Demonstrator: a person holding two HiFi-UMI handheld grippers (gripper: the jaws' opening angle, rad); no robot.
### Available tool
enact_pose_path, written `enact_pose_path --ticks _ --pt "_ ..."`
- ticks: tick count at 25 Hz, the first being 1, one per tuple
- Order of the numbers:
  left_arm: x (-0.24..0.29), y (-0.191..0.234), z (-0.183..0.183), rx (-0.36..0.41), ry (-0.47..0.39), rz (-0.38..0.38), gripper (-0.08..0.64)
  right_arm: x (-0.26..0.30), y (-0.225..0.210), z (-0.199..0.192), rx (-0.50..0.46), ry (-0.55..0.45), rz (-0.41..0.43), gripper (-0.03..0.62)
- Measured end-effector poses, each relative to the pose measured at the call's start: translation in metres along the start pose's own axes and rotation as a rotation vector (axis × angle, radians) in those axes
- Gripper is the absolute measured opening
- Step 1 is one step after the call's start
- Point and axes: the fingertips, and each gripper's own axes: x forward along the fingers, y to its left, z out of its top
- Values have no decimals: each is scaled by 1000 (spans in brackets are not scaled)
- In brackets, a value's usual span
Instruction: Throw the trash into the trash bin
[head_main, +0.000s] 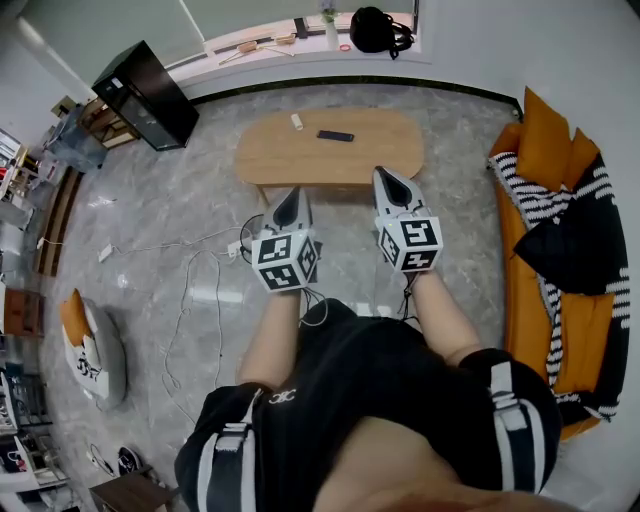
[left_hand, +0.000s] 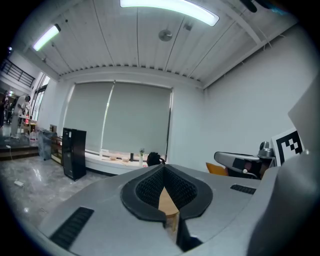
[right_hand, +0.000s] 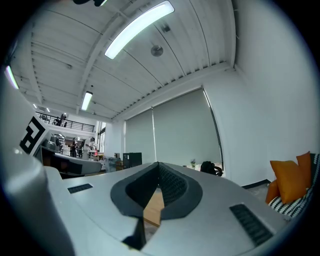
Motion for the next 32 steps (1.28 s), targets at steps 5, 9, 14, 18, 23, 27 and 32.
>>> enact_pose_path --ticks 5,9,14,18,23,27,32 --pt "8 0 -2 18 6 11 12 6 -6 3 -7 -6 -1 11" --pt "25 4 -4 18 3 12 12 20 -16 -3 -11 -3 -17 12" --pt "64 20 -3 12 0 -14 12 55 -26 -10 -13 -3 -25 12" --pt "103 32 -1 27 2 -32 12 92 -44 -21 -28 21 -44 12" --pt "162 61 -1 50 15 -50 12 157 -63 -38 -22 57 -52 11" --pt "210 102 6 4 24 -50 12 222 -67 -44 -26 79 -37 12" --pt "267 155 23 -8 32 -42 14 302 -67 -40 -34 94 -20 12"
